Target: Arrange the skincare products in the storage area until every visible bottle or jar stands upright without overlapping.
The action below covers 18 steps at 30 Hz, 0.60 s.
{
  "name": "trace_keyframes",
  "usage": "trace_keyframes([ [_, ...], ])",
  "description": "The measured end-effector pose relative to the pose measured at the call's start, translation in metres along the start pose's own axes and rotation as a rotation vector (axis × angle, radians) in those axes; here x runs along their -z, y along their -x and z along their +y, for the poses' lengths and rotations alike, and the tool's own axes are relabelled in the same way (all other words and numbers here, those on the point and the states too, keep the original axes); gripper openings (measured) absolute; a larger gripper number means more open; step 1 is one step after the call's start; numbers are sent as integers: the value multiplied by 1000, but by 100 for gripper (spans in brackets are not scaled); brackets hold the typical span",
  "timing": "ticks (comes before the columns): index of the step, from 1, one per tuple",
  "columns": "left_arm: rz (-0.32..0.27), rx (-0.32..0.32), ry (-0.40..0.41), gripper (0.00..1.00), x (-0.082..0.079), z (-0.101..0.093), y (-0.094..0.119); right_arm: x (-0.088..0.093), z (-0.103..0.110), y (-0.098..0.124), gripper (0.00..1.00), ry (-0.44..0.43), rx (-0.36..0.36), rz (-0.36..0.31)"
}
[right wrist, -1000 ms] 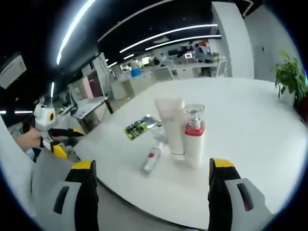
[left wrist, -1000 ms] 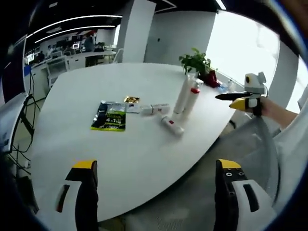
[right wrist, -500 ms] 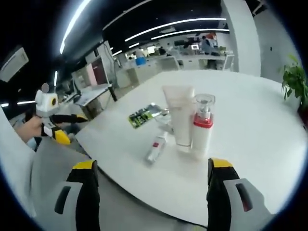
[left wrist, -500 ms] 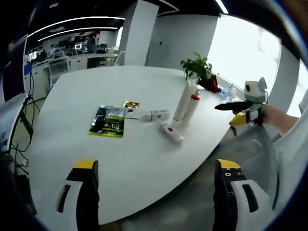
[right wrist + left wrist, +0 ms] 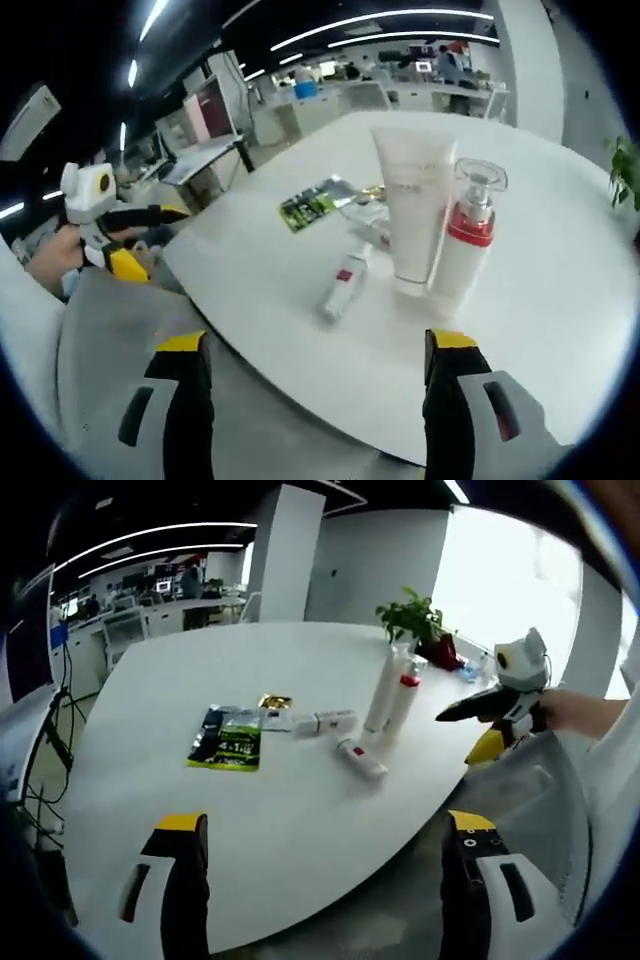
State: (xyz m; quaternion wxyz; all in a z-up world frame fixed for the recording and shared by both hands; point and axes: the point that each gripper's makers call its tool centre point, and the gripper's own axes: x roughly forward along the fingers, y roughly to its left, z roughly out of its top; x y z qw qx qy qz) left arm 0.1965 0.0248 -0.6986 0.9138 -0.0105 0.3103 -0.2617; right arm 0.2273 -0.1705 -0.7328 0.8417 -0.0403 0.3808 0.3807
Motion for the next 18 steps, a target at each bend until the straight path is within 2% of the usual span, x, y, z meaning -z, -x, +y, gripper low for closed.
trace_keyframes([
  [7,-11,-7,2,90,0,5,1,-9,10,-23,83,4,-23,54],
  [12,-11,-5,8,89,3,10,0,-15,6,-38,82,3,-17,72],
  [18,-6,0,11,89,5,10,0,-13,4,-50,81,-10,-10,96],
])
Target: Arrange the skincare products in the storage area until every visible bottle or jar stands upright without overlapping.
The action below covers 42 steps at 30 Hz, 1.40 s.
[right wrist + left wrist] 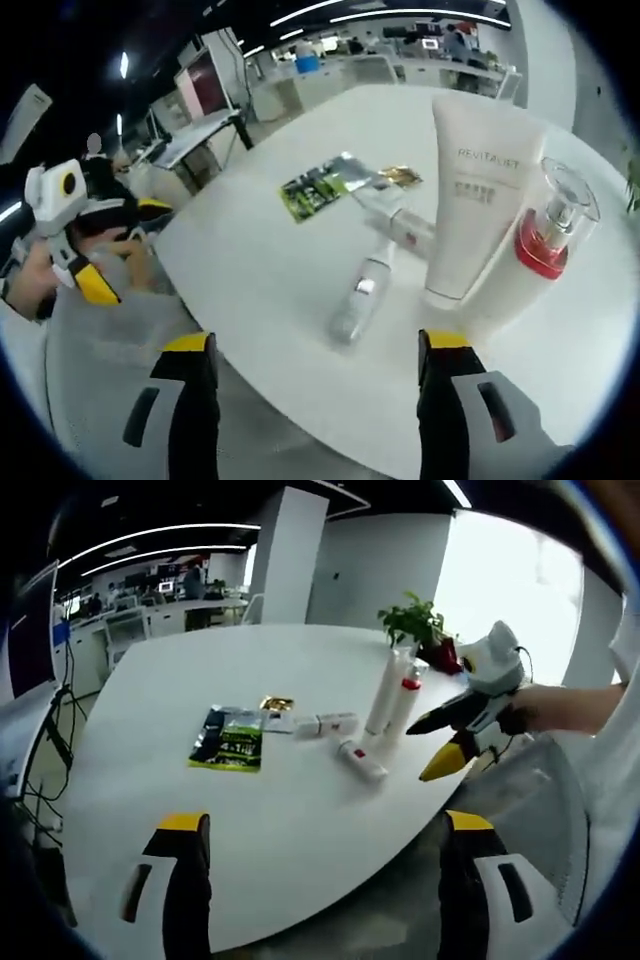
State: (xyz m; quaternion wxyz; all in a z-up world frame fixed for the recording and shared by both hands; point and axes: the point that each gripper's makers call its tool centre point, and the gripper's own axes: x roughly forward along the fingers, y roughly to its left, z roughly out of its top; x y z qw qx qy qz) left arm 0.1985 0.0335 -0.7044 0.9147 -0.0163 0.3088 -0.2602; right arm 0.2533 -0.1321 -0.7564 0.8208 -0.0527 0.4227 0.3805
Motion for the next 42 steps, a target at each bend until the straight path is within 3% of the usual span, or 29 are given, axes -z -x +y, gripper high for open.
trace_keyframes([
  [14,18,33,70,88,2,-7,-2,-1,-7,-25,76,-8,65,19],
  [21,29,32,60,88,3,-11,-2,1,-11,-37,72,11,97,40],
  [42,18,68,121,88,2,-11,-2,-4,-21,-55,62,40,163,77],
])
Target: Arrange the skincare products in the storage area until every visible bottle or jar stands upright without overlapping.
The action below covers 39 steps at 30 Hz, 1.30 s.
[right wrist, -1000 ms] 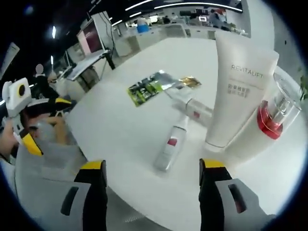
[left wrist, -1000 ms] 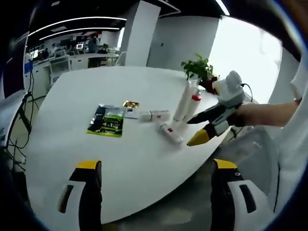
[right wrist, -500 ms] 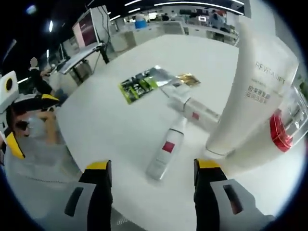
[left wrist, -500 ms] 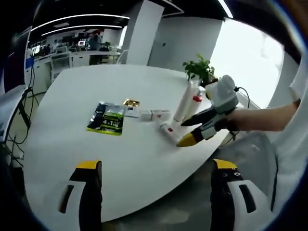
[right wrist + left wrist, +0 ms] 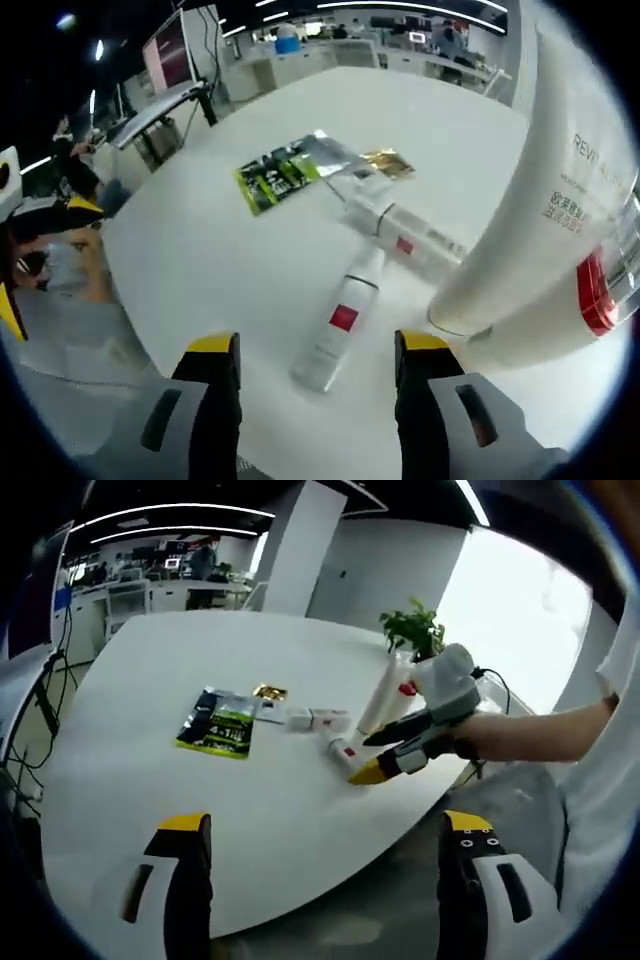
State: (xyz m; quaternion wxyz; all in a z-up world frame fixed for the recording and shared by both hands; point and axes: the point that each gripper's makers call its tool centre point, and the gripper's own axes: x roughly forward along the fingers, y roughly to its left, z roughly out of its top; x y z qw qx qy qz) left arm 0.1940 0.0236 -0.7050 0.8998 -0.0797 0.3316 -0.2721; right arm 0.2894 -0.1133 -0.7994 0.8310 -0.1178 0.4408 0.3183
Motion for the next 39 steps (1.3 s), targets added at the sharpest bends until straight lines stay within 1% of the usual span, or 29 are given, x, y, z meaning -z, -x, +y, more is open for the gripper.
trace_keyframes([
  [2,2,5,4,88,1,1,0,0,-1,-1,60,10,9,6],
  [7,13,15,3,88,3,1,-2,-4,-1,-7,57,2,11,4],
  [11,8,12,11,87,2,2,-2,-5,-4,-12,53,12,30,11],
  [15,9,13,12,87,2,1,-2,-4,-8,-19,48,10,39,25],
  [18,13,16,7,87,3,1,-3,-3,-11,-22,46,9,47,37],
  [21,12,15,7,87,3,2,-3,1,-16,-27,44,14,56,63],
  [25,8,16,13,86,3,2,-3,-1,-16,-27,40,18,56,62],
  [30,10,17,10,86,3,2,-3,2,-18,-28,35,50,72,91],
  [36,13,16,7,85,3,2,-3,4,-20,-30,32,50,78,94],
  [39,13,16,7,85,3,3,-3,5,-21,-29,26,44,84,87],
])
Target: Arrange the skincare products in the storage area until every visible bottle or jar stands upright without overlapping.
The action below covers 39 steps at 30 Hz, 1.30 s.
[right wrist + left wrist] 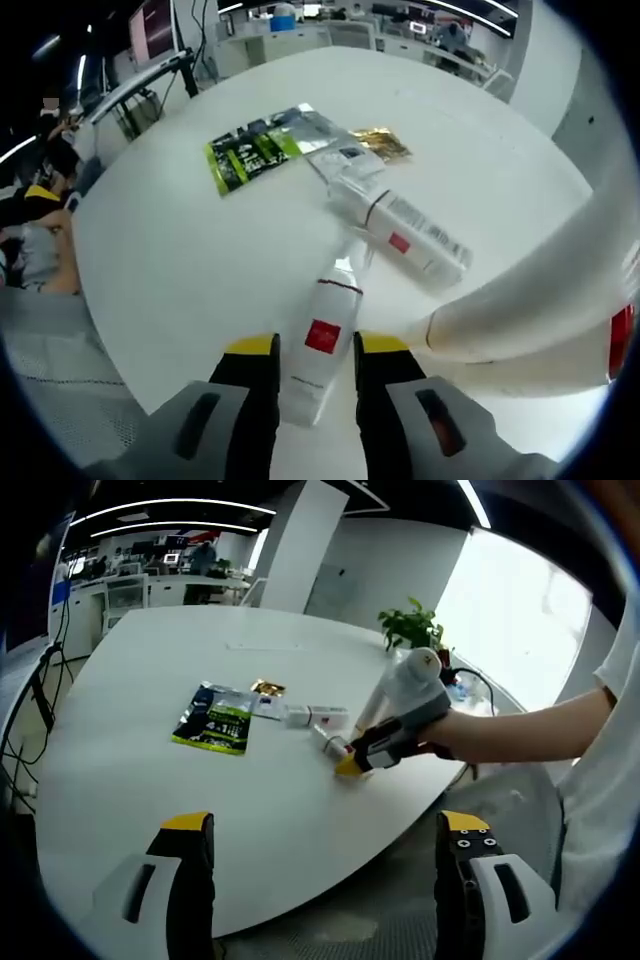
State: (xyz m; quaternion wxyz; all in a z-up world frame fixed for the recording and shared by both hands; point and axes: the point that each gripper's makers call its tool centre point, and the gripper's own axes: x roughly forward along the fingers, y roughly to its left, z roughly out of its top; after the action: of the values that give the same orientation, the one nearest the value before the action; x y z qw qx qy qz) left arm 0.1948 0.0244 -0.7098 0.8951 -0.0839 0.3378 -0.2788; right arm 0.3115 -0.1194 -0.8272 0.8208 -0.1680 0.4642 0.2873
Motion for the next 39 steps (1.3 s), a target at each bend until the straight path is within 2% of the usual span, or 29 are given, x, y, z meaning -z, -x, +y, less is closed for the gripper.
trace_keyframes([
  [2,-1,1,0,85,0,0,0,-2,-1,0,21,-1,-3,-24],
  [3,-1,1,0,85,0,0,0,-3,2,0,21,0,-20,-39],
  [5,-4,1,-2,85,-1,-1,0,0,1,0,21,9,-7,-38],
  [8,-6,-1,-1,84,-1,0,0,-3,2,1,21,100,-6,-68],
  [14,-9,-1,-3,84,-2,0,0,-2,5,1,20,149,-16,-36],
  [17,-11,3,-2,84,-2,-1,0,-3,5,-1,20,134,-25,-34],
  [20,-13,5,2,84,-2,0,1,-2,5,-1,19,70,-49,-52],
  [23,-21,9,10,84,-4,-1,1,-3,6,6,19,68,-48,-65],
  [26,-22,14,17,84,-4,-1,1,-13,9,15,19,46,-60,-98],
  [29,-23,23,22,84,-4,-3,1,-19,12,16,19,25,-76,-130],
  [31,-27,30,30,83,-4,-3,1,-27,17,26,19,4,-94,-166],
  [36,-67,63,98,83,-12,-3,4,-41,33,46,19,0,-130,-234],
  [39,-65,42,93,81,-12,0,6,-49,40,56,19,-8,-156,-277],
])
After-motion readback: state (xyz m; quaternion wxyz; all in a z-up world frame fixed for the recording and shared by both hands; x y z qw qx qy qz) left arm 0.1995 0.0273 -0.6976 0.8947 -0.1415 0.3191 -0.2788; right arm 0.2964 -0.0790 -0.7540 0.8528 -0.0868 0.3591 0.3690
